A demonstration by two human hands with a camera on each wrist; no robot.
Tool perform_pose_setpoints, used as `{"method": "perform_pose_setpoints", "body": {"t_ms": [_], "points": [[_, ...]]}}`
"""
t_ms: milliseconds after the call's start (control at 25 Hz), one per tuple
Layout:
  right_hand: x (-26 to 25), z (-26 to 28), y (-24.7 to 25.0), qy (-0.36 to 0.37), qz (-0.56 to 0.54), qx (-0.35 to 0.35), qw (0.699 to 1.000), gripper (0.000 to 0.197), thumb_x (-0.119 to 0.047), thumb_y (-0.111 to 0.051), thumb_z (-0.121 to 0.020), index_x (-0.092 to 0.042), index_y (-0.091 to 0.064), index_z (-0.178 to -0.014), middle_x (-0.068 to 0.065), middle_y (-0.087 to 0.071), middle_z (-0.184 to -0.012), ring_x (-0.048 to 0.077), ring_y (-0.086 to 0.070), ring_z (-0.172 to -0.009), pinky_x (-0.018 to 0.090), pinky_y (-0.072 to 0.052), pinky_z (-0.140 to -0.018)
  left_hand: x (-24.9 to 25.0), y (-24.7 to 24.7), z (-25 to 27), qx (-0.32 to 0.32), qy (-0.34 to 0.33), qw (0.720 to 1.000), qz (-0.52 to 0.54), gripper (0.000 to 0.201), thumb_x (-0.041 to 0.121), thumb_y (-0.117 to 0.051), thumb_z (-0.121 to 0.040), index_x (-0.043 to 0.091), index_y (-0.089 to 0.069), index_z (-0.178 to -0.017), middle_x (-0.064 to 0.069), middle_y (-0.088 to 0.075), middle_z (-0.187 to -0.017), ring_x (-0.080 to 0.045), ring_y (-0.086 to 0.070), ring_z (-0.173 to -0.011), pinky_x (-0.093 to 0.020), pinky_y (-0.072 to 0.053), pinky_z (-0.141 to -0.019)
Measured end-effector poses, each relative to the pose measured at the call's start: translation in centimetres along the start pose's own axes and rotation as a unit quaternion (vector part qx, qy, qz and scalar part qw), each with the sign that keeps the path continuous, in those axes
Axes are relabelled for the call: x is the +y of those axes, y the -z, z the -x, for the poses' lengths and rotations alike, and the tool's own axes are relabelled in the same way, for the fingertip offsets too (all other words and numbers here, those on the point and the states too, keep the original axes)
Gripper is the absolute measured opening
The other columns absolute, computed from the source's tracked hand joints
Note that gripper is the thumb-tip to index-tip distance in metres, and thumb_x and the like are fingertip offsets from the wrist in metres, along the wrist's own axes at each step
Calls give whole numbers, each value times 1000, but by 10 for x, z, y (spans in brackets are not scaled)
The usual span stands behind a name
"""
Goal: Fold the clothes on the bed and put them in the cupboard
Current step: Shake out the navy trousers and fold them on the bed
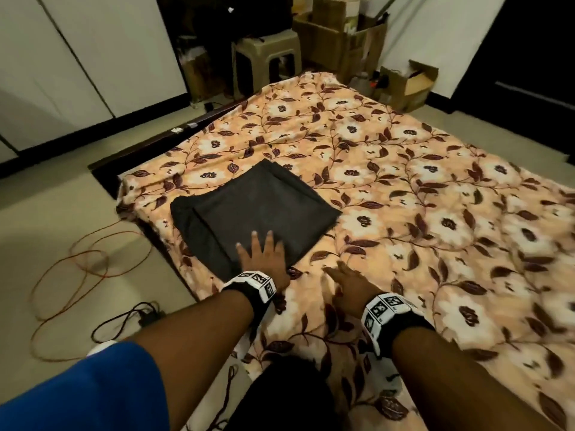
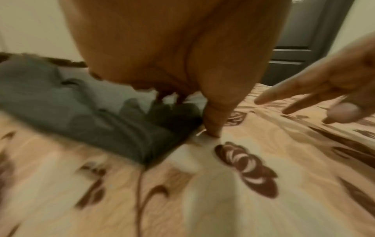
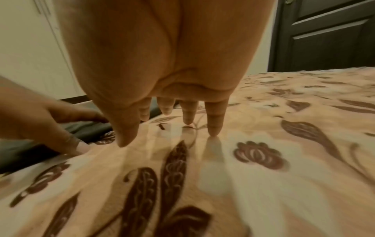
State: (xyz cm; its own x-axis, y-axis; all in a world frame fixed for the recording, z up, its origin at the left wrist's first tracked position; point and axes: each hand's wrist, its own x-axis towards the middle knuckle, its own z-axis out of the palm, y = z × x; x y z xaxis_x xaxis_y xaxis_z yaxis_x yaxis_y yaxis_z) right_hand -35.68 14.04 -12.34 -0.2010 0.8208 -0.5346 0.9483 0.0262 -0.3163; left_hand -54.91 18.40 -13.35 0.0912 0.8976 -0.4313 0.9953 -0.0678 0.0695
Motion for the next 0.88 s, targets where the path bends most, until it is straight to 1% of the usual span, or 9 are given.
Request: {"method": "perform_pose_setpoints", "body": {"t_ms": [80,160,320,400,480,560,680,800,880], "points": [[41,41,-2,-53,-50,29,997,73,-27,-57,-92,-26,-16,-153,11,-4,-161,29,-20,-145,37,-22,-117,59,7,16,63,-104,992,18,72,46,-51,-91,26,-19,-152,-1,-6,-163,-34,-4,-149,-57,-13,-116],[91,96,-6,-106,-87,60,989,73,-31,-56,-94,-23,-15,-153,12,-3,-160,28,-14,-146,34,-19,-117,135,-11,36,60,-225,971,48,66,42,-50,-94,23,-24,-152,-6,-18,-161,-31,-17,-147,-45,-22,-117],[209,244,-14,-218,-126,127,959,68,-34,-55,-95,-25,-18,-152,9,-7,-160,28,-11,-147,39,-17,-118,302,-65,99,-46,-375,919,115,73,44,-48,-94,14,-20,-154,-13,-24,-159,-29,-24,-145,-35,-22,-116],[277,336,-37,-312,-136,168,925,70,-40,-57,-91,-24,-24,-151,7,-13,-160,28,-15,-146,42,-19,-118,382,-88,148,-120,-415,887,162,74,38,-56,-96,15,-18,-155,-10,-22,-160,-28,-25,-145,-33,-23,-115],[332,428,-79,-435,-108,186,874,75,-51,-59,-80,-25,-34,-146,9,-24,-155,32,-26,-141,45,-29,-112,441,-109,194,-153,-455,859,177,73,30,-59,-96,14,-18,-154,-10,-21,-160,-27,-25,-145,-31,-23,-113],[363,509,-131,-550,-81,154,817,78,-53,-64,-78,-27,-33,-145,10,-23,-153,36,-31,-137,46,-36,-107,479,-127,232,-172,-497,834,168,73,23,-61,-95,13,-19,-154,-10,-23,-159,-27,-27,-145,-28,-25,-111],[364,569,-187,-606,-147,137,770,70,-46,-63,-86,-14,-36,-142,14,-36,-147,35,-39,-131,41,-36,-106,498,-142,275,-206,-542,807,117,72,20,-61,-94,14,-21,-153,-11,-25,-158,-26,-29,-144,-28,-28,-109],[331,566,-184,-583,-158,268,751,39,-29,-55,-93,-7,-52,-126,15,-58,-126,35,-50,-115,36,-39,-96,489,-137,311,-239,-546,797,95,68,15,-57,-94,18,-24,-153,-9,-35,-154,-25,-41,-137,-25,-34,-104],[289,547,-152,-478,-186,452,730,27,-20,-59,-92,-6,-60,-115,14,-65,-110,30,-56,-103,34,-42,-87,476,-124,322,-268,-542,784,144,66,16,-60,-93,21,-30,-151,-7,-46,-147,-22,-52,-127,-24,-44,-96]]}}
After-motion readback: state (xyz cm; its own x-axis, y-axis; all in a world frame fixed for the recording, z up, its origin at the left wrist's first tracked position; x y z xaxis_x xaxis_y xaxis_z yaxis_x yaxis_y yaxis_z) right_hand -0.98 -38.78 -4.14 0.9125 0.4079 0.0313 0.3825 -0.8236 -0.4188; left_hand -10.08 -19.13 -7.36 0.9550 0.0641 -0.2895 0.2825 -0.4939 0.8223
